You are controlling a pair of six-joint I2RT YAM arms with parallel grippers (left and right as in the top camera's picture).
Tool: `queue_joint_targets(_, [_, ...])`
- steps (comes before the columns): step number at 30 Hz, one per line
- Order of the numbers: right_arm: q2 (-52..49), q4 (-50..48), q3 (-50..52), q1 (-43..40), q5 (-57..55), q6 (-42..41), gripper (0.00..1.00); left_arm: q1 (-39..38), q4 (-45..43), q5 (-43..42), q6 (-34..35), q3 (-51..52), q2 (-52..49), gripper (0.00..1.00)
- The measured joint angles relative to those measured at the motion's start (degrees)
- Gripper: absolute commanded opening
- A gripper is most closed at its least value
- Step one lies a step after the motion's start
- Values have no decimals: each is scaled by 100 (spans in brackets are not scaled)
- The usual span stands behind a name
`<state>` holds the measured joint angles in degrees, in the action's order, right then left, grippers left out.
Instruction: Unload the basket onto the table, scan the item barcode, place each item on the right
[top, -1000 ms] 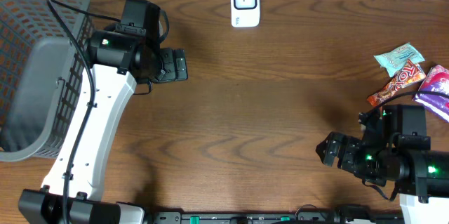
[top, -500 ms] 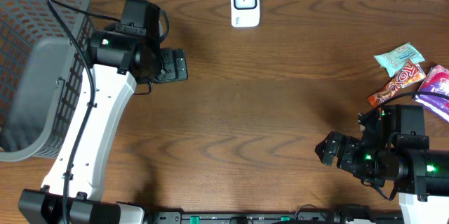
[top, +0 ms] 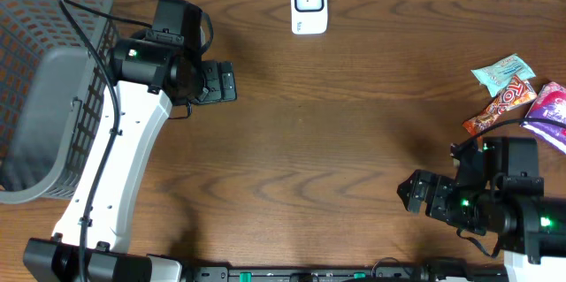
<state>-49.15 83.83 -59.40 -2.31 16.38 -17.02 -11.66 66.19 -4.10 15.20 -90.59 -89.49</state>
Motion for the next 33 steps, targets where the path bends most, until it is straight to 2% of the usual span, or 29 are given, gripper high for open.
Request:
queue_joint_targets(13, [1034, -476, 0, 68, 229, 765, 99, 0, 0, -2, 0, 0, 0, 98])
queue_joint_targets(19, [1458, -1316, 114, 535, 201, 925, 99, 0, 0, 0, 2, 0, 0, 98])
queue_joint_targets(24, [2079, -2159, 573, 855, 33, 1005, 99, 0, -2, 0, 0, 0, 0, 98])
queue_joint_targets(33, [3047, -3324, 1847, 835, -57, 1202, 99, 0, 0, -2, 2, 0, 0, 98])
